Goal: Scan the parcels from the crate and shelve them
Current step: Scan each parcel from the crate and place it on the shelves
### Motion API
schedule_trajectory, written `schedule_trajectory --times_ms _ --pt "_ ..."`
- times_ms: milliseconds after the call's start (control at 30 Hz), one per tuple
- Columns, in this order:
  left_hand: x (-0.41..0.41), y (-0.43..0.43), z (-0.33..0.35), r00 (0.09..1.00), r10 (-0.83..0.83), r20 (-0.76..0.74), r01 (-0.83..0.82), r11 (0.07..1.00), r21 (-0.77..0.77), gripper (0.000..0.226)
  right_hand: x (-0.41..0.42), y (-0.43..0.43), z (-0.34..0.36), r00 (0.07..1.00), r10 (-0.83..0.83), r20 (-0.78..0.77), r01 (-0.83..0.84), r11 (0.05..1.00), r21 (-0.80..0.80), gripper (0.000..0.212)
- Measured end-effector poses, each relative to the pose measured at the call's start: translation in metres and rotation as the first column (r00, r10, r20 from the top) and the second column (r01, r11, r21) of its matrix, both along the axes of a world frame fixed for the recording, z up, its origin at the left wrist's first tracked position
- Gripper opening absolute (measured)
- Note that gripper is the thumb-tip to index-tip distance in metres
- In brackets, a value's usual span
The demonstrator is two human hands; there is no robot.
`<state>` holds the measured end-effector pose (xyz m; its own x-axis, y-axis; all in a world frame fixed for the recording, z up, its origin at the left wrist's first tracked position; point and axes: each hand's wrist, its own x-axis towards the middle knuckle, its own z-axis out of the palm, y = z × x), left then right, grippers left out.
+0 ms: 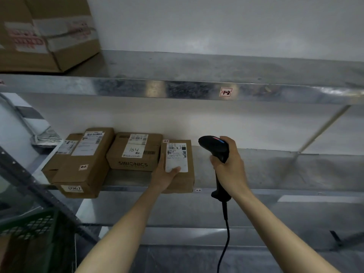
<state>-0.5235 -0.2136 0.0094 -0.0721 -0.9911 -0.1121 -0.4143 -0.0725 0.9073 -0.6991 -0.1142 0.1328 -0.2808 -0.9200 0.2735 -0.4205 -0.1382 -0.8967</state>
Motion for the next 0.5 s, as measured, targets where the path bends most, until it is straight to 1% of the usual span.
schedule_trajectory --times_ms 167,300,500 --pt "0.0 -0.008 0.0 1.0 -0.01 0.014 0.009 0.999 0.044 0.08 -0.004 -0.003 -0.001 1.0 0.015 0.013 -0.015 1.0 0.006 0.051" --pt "0.002 -0.006 0.002 0.993 -0.068 0.099 0.067 0.998 0.017 0.084 -0.006 -0.002 0.0 1.0 0.022 0.018 -0.022 1.0 0.013 0.051" --pt "0.002 0.005 0.001 0.976 -0.019 0.217 0.01 0.999 0.043 0.096 -0.008 0.002 0.001 1.0 0.016 0.02 -0.016 1.0 0.023 0.051"
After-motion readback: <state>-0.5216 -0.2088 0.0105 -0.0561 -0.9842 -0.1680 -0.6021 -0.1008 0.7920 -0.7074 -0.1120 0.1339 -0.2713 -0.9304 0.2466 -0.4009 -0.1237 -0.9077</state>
